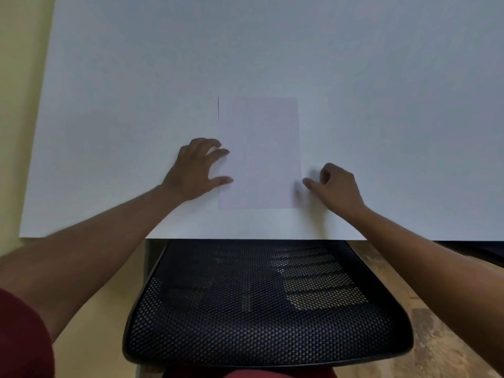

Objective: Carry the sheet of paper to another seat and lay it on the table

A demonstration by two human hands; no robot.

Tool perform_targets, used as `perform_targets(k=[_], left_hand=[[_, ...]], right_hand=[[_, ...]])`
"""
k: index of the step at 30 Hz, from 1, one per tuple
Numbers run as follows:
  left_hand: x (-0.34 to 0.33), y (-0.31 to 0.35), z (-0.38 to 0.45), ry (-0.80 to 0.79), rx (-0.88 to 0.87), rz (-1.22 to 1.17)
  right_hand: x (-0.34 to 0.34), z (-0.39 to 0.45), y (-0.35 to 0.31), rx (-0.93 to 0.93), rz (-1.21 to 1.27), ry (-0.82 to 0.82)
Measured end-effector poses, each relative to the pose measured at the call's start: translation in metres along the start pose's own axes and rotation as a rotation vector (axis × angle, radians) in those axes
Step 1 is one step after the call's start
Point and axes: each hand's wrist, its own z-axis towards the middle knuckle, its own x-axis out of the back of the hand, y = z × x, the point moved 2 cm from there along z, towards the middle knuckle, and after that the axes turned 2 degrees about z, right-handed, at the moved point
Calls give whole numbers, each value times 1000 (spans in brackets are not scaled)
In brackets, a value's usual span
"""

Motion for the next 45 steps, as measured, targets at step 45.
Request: perform_targets(k=[45], left_hand=[[15, -3, 20, -189, -64, 261]], right_hand=[[-13, 27, 1, 487, -293, -175]])
